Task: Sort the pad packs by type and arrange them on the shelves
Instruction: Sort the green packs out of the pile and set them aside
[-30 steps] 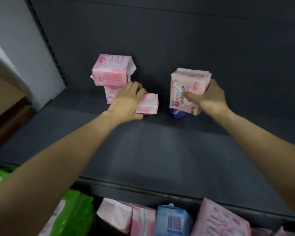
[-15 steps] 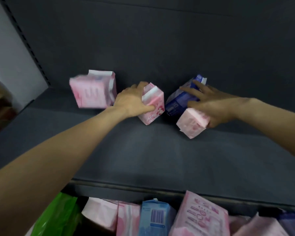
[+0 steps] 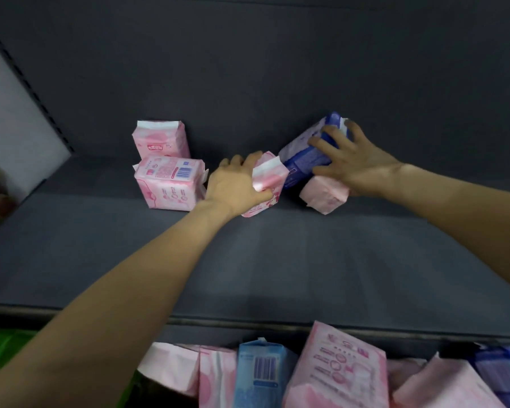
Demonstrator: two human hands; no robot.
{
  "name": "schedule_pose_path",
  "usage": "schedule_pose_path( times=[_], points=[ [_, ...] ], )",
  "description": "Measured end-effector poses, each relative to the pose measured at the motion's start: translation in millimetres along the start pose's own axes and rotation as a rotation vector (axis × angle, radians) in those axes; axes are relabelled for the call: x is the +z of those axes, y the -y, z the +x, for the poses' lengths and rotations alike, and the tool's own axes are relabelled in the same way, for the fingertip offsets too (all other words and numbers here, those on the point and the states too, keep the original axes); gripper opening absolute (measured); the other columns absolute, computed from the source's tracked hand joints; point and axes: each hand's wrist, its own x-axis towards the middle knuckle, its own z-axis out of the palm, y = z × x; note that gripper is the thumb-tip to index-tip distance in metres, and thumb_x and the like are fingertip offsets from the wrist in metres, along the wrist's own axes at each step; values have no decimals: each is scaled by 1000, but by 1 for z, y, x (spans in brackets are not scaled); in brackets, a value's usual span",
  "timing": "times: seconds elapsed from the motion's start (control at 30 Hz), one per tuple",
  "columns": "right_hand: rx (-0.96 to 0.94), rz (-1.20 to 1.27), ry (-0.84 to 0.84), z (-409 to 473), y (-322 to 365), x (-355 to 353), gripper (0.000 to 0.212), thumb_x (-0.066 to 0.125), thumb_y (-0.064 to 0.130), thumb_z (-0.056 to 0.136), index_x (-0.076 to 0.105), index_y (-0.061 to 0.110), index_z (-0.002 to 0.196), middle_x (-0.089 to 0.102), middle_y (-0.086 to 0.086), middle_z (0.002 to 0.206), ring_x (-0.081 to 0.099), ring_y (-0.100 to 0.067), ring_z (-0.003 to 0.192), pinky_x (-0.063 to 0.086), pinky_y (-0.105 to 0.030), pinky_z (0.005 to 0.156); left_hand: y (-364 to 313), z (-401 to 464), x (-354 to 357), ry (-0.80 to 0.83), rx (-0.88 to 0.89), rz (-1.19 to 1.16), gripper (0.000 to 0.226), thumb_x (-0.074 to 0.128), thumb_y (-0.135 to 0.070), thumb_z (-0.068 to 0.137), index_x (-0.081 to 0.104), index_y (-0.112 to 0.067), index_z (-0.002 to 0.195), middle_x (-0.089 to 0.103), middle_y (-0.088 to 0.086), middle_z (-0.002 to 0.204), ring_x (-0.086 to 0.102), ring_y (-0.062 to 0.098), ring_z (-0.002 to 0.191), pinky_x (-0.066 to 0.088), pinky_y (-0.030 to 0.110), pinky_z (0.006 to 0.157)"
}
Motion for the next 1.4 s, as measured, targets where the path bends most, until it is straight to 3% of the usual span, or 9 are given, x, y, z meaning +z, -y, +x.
schedule_pose_path(
  times=[0.1, 0.37, 0.5, 0.67, 0.87, 1.0, 1.13, 1.27, 1.4],
  points=[
    [92, 154, -113, -38, 9, -2, 48, 78, 10, 49, 62, 17, 94, 42, -23, 134, 39, -47, 120, 41, -62, 88, -1, -13, -1, -19, 3, -20, 82, 63, -52, 78, 26, -30, 148, 50, 8, 130, 45, 32, 116, 41, 38, 91],
    [441, 527, -183, -188, 16, -57, 58, 81, 40, 50, 64, 15, 99, 42, -24, 128, 34, -44, 115, 43, -57, 75, -55, -77, -41, -119, 28, -306, 80, 69, -45, 74, 31, -36, 144, 50, -3, 130, 45, 20, 120, 33, 31, 91],
    [582, 625, -183, -266, 19, -82, 68, 80, 47, 49, 62, 12, 105, 40, -25, 129, 32, -43, 114, 44, -60, 80, -113, -112, -72, -51, 121, -416, 79, 67, -53, 72, 36, -34, 141, 54, -6, 128, 52, 17, 114, 43, 38, 96],
    [803, 756, -212, -355, 28, -110, 77, 62, 73, 53, 52, 14, 102, 35, -18, 128, 31, -35, 112, 43, -52, 89, -194, -155, -87, 23, 215, -503, 71, 68, -45, 80, 35, -32, 141, 53, -8, 129, 54, 11, 109, 44, 31, 91],
    [1007, 912, -45, -454, 30, -106, 81, 75, 62, 47, 61, 8, 105, 34, -14, 129, 28, -29, 116, 34, -37, 95, -275, -202, -64, 127, 366, -505, 76, 70, -39, 78, 31, -29, 143, 47, -6, 133, 48, 15, 118, 40, 35, 98],
    [1110, 1140, 4, -499, 36, -106, 76, 87, 55, 48, 60, 21, 110, 33, -4, 122, 28, -24, 118, 25, -26, 95, -313, -209, -39, 175, 490, -424, 81, 73, -36, 76, 30, -25, 144, 45, -1, 135, 45, 20, 120, 34, 26, 92],
    [1207, 1413, 12, -532, 41, -102, 64, 74, 59, 46, 53, 45, 105, 54, 5, 112, 42, -15, 118, 37, -28, 96, -347, -210, -18, 299, 526, -406, 83, 71, -42, 79, 25, -25, 146, 39, -1, 142, 45, 19, 123, 37, 28, 93],
    [1273, 1827, 90, -551, 55, -88, 76, 80, 49, 48, 56, 30, 118, 72, 13, 100, 69, -9, 94, 53, -40, 89, -362, -213, -4, 464, 666, -139, 88, 59, -53, 86, 8, -26, 152, 22, 0, 156, 31, 21, 139, 30, 35, 108],
    [1309, 1933, -20, -565, 59, -78, 72, 78, 39, 54, 55, 24, 121, 73, 10, 101, 70, -12, 91, 54, -38, 85, -365, -211, -6, 453, 585, -228, 85, 46, -65, 86, 11, -25, 153, 15, -4, 159, 17, 19, 145, 17, 35, 116]
  ],
)
